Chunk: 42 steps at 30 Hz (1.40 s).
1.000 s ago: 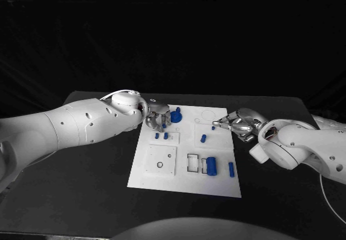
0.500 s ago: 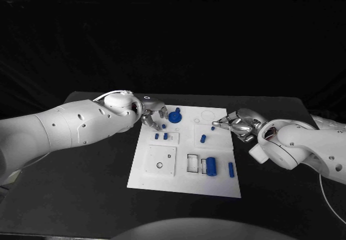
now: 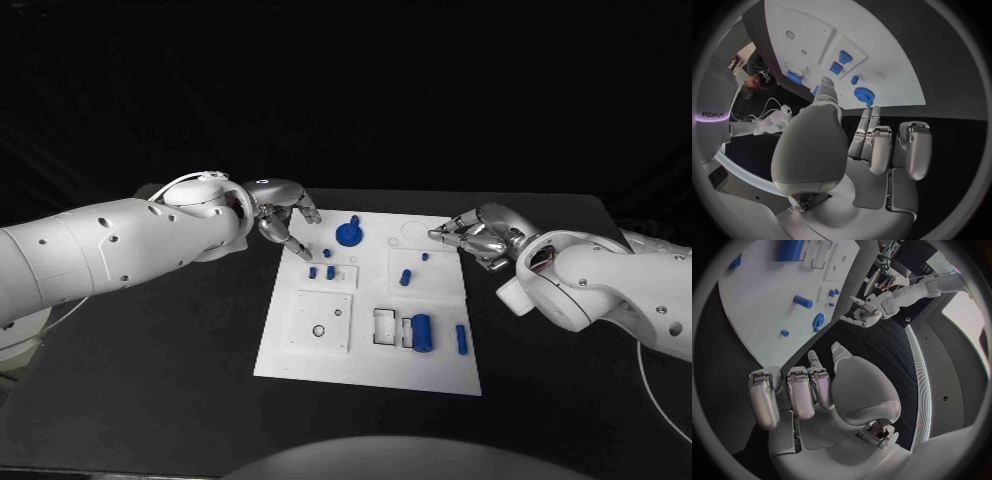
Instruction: Assemble the parts on the task board
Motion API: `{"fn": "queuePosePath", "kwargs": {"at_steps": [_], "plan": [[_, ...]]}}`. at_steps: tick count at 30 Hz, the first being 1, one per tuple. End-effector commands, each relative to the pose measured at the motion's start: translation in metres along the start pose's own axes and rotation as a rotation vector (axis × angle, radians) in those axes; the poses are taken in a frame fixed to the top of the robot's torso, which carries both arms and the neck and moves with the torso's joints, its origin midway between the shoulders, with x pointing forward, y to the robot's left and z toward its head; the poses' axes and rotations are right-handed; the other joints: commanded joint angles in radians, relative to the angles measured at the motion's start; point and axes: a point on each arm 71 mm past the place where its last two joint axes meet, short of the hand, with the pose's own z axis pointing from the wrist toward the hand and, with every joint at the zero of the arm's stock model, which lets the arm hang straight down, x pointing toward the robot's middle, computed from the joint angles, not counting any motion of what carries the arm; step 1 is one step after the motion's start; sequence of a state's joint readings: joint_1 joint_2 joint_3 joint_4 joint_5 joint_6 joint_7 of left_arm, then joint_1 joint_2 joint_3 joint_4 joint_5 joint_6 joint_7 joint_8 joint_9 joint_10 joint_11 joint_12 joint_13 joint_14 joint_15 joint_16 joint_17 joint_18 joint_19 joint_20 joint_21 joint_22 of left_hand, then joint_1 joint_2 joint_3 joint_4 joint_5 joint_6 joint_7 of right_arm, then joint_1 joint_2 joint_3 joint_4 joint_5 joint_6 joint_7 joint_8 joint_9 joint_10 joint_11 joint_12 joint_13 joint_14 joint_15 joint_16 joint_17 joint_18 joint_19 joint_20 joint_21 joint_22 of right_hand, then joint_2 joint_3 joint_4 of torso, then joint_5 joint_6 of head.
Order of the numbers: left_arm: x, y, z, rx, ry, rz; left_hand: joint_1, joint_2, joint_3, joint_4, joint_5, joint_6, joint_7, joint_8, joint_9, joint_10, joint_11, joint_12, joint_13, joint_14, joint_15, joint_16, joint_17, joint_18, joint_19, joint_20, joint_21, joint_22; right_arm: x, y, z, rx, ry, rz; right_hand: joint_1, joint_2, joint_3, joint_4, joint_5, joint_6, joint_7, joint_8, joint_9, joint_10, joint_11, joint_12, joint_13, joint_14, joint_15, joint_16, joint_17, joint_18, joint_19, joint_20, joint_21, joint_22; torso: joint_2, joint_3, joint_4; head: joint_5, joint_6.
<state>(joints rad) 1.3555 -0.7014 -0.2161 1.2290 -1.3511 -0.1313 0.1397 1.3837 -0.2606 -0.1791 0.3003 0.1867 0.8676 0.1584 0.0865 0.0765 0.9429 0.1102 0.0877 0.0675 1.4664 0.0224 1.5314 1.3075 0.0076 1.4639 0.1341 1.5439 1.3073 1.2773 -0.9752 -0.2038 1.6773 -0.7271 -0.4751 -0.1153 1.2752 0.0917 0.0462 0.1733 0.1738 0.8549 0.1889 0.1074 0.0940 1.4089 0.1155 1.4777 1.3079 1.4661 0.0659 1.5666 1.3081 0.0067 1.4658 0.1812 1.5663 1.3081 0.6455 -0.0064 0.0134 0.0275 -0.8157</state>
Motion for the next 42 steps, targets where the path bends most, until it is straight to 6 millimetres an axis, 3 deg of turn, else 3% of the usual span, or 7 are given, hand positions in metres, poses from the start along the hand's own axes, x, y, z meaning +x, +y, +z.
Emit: {"fn": "queuePosePath", "kwargs": {"at_steps": [1, 4, 8, 12, 15, 27, 42], "plan": [[-0.012, 0.000, -0.006, 0.022, -0.148, -0.329, -0.012, 0.015, 0.013, 0.000, 0.008, 0.026, 0.018, 0.010, 0.004, 0.032, 0.011, 0.013, 0.002, 0.053, 0.024, -0.035, 0.156, 0.003, 0.072, 0.008, -0.010, 0.248, -0.009, 0.013, 0.003, -0.139, -0.087, -0.111, 0.046, 0.003, 0.026, -0.003, -0.021, 0.018, -0.028, 0.008, 0.004, -0.475, -0.029, -0.470, -0.210, 0.105, -0.029, 0.004, 0.263, -0.007, 0.105, -0.031, 0.004, 0.263, 0.001, -0.0002, -0.0015, -0.002, 0.001], [-0.019, 0.004, -0.013, 0.008, -0.264, -0.524, -0.020, 0.048, 0.029, -0.001, 0.016, 0.053, 0.017, 0.022, 0.008, 0.069, 0.010, 0.027, 0.004, 0.048, 0.027, -0.045, 0.143, 0.008, 0.059, 0.015, -0.026, 0.242, -0.013, 0.018, 0.007, -0.203, -0.119, -0.227, 0.095, -0.014, 0.065, 0.014, -0.038, 0.045, -0.040, 0.013, 0.008, -0.524, -0.038, -0.829, -0.518, 0.105, -0.045, 0.004, 0.263, -0.007, 0.105, -0.050, 0.004, 0.263, 0.002, -0.0014, 0.0005, -0.007, 0.005], [-0.023, 0.005, -0.021, -0.014, -0.401, -0.741, -0.029, 0.077, 0.036, -0.002, 0.036, 0.084, 0.007, 0.033, 0.011, 0.105, 0.001, 0.032, 0.001, -0.029, 0.019, -0.164, -0.002, 0.048, -0.067, 0.015, -0.174, 0.182, -0.014, 0.023, 0.009, -0.269, -0.143, -0.383, 0.143, -0.055, 0.103, 0.028, -0.063, 0.081, -0.054, 0.013, 0.016, -0.456, -0.019, -1.097, -0.802, 0.105, -0.024, 0.004, 0.263, -0.007, 0.105, -0.035, 0.004, 0.263, 0.003, -0.0019, -0.0009, -0.023, 0.007], [-0.020, 0.002, -0.028, -0.045, -0.503, -0.930, -0.049, 0.086, 0.043, -0.005, 0.039, 0.100, 0.003, 0.036, 0.012, 0.131, -0.004, 0.029, 0.001, -0.163, 0.014, -0.379, -0.227, 0.106, -0.264, 0.011, -0.443, 0.070, -0.013, 0.024, 0.011, -0.301, -0.135, -0.525, 0.169, -0.077, 0.127, 0.031, -0.091, 0.108, -0.068, -0.001, 0.017, -0.403, 0.001, -1.239, -0.976, 0.105, -0.010, 0.004, 0.263, -0.007, 0.105, -0.014, 0.004, 0.263, 0.003, -0.0032, 0.0012, -0.047, 0.008], [-0.016, -0.001, -0.032, -0.064, -0.540, -1.047, -0.061, 0.092, 0.046, -0.004, 0.042, 0.100, 0.007, 0.032, 0.011, 0.131, 0.000, 0.019, 0.000, -0.356, 0.024, -0.657, -0.493, 0.169, -0.514, 0.018, -0.813, -0.096, -0.009, 0.022, 0.013, -0.302, -0.110, -0.627, 0.180, -0.091, 0.132, 0.025, -0.102, 0.103, -0.076, -0.019, 0.009, -0.396, 0.010, -1.296, -1.048, 0.105, -0.003, 0.004, 0.263, -0.007, 0.105, -0.008, 0.004, 0.263, 0.002, -0.0037, -0.0003, -0.057, 0.008], [-0.005, -0.015, -0.039, -0.068, -0.566, -1.320, -0.102, 0.070, 0.033, 0.000, 0.059, 0.027, 0.053, 0.016, 0.000, 0.022, 0.061, -0.007, -0.004, -0.764, 0.127, -1.003, -0.799, 0.157, -0.839, 0.121, -1.253, -0.393, 0.013, 0.008, 0.027, -0.245, -0.002, -0.851, 0.211, -0.110, 0.146, 0.007, -0.120, 0.153, -0.090, -0.028, 0.000, -0.366, -0.010, -1.368, -1.171, 0.105, -0.028, 0.004, 0.263, -0.007, 0.105, -0.030, 0.004, 0.263, 0.003, -0.0023, 0.0008, -0.081, 0.012], [-0.004, -0.025, -0.042, -0.038, -0.566, -1.363, -0.107, 0.071, 0.035, 0.000, 0.063, -0.029, 0.071, 0.039, -0.002, -0.055, 0.082, 0.025, -0.002, -0.860, 0.159, -1.067, -0.978, 0.165, -0.859, 0.156, -1.434, -0.603, 0.028, -0.001, 0.038, -0.193, 0.048, -0.894, 0.215, -0.113, 0.149, 0.006, -0.121, 0.160, -0.081, -0.033, -0.004, -0.359, -0.020, -1.381, -1.197, 0.105, -0.039, 0.004, 0.263, -0.007, 0.105, -0.040, 0.004, 0.263, 0.002, -0.0020, -0.0018, -0.085, 0.008]]}}
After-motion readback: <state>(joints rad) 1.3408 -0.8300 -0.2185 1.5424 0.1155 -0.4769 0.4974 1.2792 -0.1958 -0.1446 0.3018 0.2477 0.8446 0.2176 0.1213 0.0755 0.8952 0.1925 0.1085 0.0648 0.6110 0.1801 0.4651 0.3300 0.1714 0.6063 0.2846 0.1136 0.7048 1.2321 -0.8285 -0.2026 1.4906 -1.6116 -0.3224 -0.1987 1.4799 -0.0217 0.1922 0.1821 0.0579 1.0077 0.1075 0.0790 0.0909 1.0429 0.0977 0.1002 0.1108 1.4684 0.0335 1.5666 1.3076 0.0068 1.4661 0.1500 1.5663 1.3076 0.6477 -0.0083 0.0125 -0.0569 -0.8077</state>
